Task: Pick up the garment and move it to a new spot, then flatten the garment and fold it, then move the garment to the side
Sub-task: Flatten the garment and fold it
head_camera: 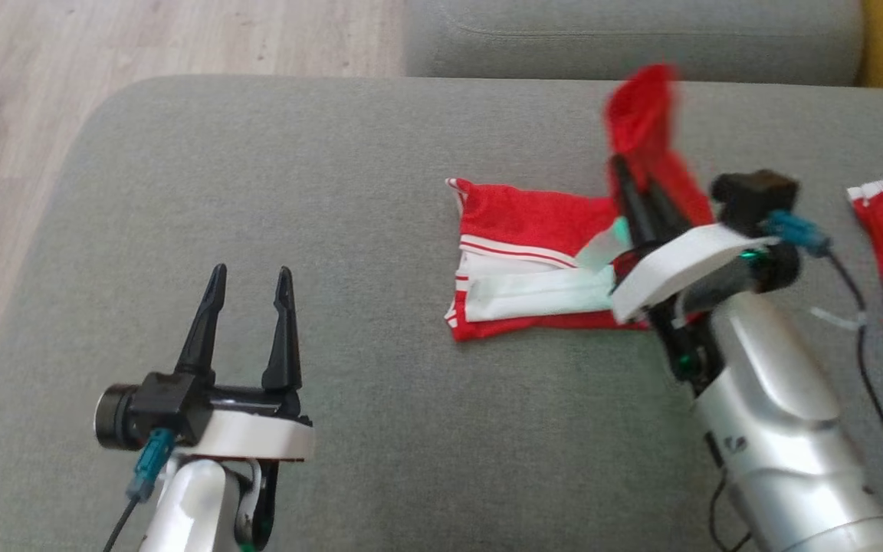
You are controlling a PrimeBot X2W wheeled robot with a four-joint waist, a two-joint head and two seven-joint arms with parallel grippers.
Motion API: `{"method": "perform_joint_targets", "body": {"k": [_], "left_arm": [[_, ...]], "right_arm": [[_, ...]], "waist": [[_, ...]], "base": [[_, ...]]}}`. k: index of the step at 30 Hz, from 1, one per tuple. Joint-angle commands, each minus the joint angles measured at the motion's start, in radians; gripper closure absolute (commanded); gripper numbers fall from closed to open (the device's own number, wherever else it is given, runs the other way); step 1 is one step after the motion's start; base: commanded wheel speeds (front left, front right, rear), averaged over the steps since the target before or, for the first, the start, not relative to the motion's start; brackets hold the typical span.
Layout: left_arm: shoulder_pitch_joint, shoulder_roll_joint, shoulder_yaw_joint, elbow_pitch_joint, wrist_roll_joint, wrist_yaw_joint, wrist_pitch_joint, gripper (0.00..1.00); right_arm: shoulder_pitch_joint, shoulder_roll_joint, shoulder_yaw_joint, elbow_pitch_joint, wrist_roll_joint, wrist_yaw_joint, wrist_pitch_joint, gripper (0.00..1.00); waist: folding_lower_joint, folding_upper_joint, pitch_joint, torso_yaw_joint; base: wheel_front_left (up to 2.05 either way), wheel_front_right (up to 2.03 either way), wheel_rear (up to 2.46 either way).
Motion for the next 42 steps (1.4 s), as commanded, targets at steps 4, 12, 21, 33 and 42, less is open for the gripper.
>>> {"method": "perform_joint_targets", "body": {"k": [4,12,21,33,42], "left_arm": [[-0.029,0.004,0.003,-0.031,-0.014,0.008,-0.008,0.0],[-0.054,0.004,-0.031,-0.033,-0.029,0.019,-0.008,0.0],[-0.079,0.004,-0.048,-0.032,-0.043,0.029,-0.008,0.0],[-0.109,0.004,-0.052,-0.014,-0.049,0.047,-0.008,0.0],[-0.068,0.004,-0.011,-0.007,-0.038,0.035,-0.008,0.0]], "right_arm": [[-0.002,0.011,0.118,-0.02,0.074,0.007,-0.002,1.0],[-0.037,0.011,0.24,0.077,0.142,0.007,-0.042,1.0],[-0.078,0.012,0.332,0.212,0.185,0.007,-0.073,0.15],[-0.126,0.012,0.34,0.288,0.234,0.007,-0.18,0.0],[-0.001,-0.019,-0.035,0.078,-0.06,0.007,-0.192,0.0]], "waist": [[0.0001,0.0,0.013,0.037],[0.0001,0.0,0.055,0.093],[0.0001,0.0,0.091,0.122],[0.0001,0.0,0.067,0.08],[0.0001,0.0,0.03,-0.012]], "base": [[0.0,0.0,0.0],[0.0,0.0,0.0],[0.0,0.0,0.0],[0.0,0.0,0.0],[0.0,0.0,0.0]]}}
